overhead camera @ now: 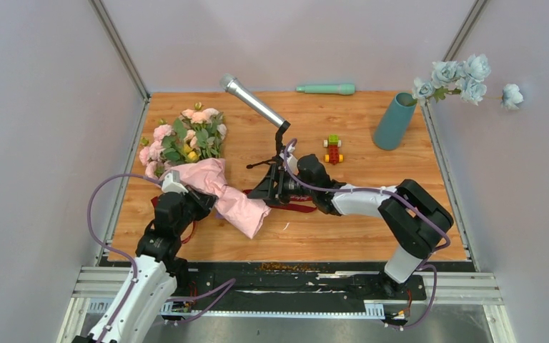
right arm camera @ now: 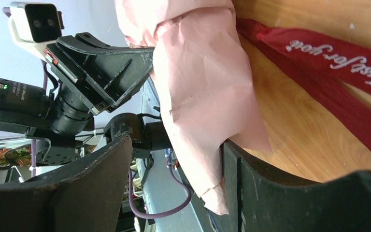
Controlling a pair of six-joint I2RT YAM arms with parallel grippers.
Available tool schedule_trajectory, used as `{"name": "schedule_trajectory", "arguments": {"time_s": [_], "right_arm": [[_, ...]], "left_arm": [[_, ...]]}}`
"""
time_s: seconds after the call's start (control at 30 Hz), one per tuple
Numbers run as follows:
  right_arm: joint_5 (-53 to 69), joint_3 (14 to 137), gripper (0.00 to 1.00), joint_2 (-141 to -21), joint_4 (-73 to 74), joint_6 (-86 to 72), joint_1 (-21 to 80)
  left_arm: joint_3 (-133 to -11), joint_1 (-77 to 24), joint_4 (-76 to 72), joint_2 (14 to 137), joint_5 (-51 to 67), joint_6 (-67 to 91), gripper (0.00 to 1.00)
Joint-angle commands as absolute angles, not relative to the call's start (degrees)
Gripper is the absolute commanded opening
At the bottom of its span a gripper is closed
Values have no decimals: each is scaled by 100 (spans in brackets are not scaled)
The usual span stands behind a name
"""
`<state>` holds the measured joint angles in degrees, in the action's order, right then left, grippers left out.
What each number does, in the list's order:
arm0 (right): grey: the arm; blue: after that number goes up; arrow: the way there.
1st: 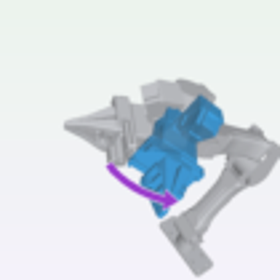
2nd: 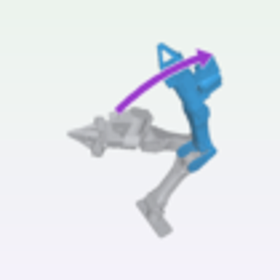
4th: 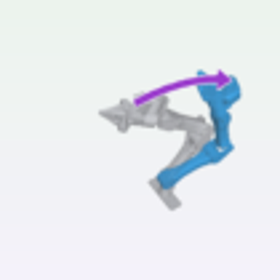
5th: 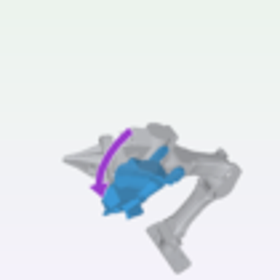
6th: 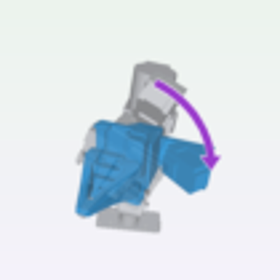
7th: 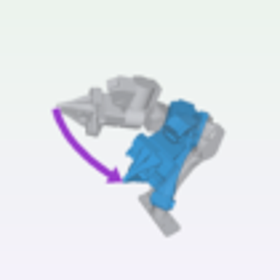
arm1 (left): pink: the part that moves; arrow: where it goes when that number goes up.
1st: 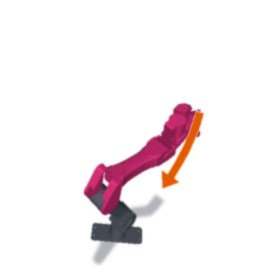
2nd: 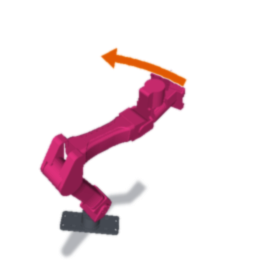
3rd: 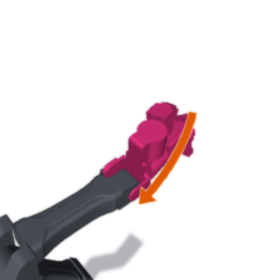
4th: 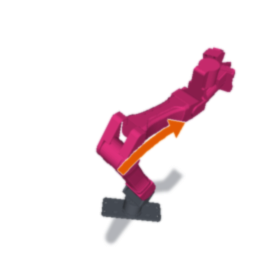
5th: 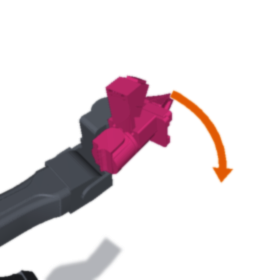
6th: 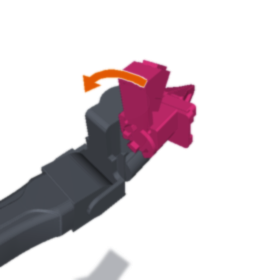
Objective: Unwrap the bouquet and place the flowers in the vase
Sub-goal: Unfold the wrapping paper at the center of the board.
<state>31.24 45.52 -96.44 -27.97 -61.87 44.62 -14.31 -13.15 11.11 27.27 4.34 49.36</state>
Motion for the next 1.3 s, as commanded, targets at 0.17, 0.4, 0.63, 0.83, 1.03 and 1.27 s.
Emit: {"name": "schedule_trajectory", "arguments": {"time_s": [0.17,0.4,0.63,0.83,1.03,1.27], "right_arm": [[2948,4852,65,-9065,-3402,-5722,4525],[3001,4786,64,-8726,-3630,-5467,4574],[3107,4902,62,-8512,-3473,-5034,4691],[2263,5009,62,-8077,-1871,-4088,4825],[751,4829,69,-7636,-255,-3401,4862],[733,4235,73,-7893,-611,-3953,4823]], "left_arm": [[-1651,-1303,1011,2725,468,4823,0],[-1618,-1301,1038,2749,425,4763,0],[-1613,-1301,1055,2768,393,4715,0],[-1611,-1301,1130,2770,359,4636,0],[-1554,-1301,1224,2819,228,4458,0],[-1406,-1301,1201,3019,89,4305,0]]}}
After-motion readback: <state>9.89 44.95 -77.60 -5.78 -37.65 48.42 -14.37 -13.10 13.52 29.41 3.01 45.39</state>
